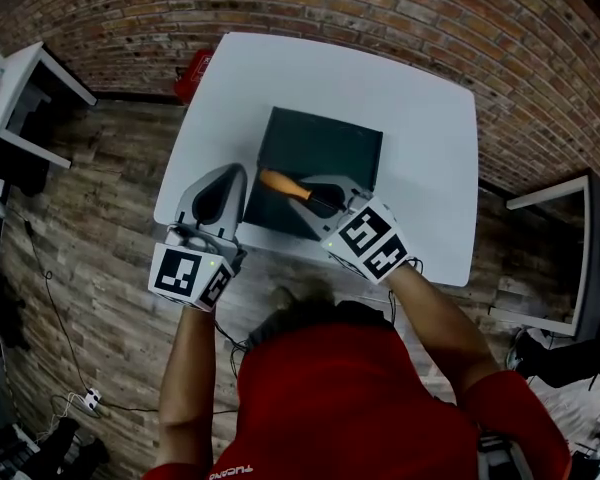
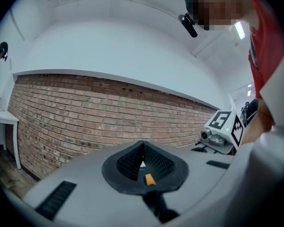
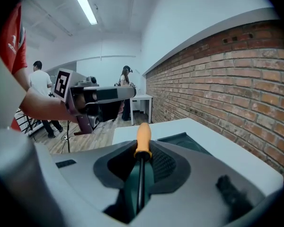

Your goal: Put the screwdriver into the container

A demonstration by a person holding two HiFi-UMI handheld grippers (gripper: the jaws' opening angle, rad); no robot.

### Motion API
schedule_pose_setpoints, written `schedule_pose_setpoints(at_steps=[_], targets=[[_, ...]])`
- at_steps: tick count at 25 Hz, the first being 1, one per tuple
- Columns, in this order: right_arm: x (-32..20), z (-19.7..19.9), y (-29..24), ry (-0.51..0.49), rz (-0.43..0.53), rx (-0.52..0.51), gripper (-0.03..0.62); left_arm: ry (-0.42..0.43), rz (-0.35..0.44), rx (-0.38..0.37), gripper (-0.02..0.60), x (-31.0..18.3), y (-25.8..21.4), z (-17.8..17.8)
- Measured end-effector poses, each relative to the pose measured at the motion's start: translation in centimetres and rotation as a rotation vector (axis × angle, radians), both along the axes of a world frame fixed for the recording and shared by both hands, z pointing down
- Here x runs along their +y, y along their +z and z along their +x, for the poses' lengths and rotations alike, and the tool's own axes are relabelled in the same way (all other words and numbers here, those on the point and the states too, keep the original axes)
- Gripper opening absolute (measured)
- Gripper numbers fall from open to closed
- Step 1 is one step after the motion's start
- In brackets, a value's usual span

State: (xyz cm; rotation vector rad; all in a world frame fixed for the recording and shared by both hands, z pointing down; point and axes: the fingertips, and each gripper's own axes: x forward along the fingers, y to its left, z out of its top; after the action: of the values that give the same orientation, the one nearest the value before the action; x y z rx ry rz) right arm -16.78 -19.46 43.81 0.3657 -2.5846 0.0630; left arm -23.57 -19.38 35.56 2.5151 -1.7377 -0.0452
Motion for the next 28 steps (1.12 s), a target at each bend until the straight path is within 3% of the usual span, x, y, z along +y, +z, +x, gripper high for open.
schedule_pose_setpoints(at_steps=[13, 28], targets=[[-0.8, -0.8, 5.9, -0.014, -0.06, 0.167, 0.089, -0.003, -0.037, 0.009, 0.012, -1.4, 3.0, -0.8], [-1.3, -1.8, 10.0, -0.036, -0.087, 0.292, 0.089, -0.002, -0.061, 0.022, 0.012, -1.9, 4.3, -1.4]])
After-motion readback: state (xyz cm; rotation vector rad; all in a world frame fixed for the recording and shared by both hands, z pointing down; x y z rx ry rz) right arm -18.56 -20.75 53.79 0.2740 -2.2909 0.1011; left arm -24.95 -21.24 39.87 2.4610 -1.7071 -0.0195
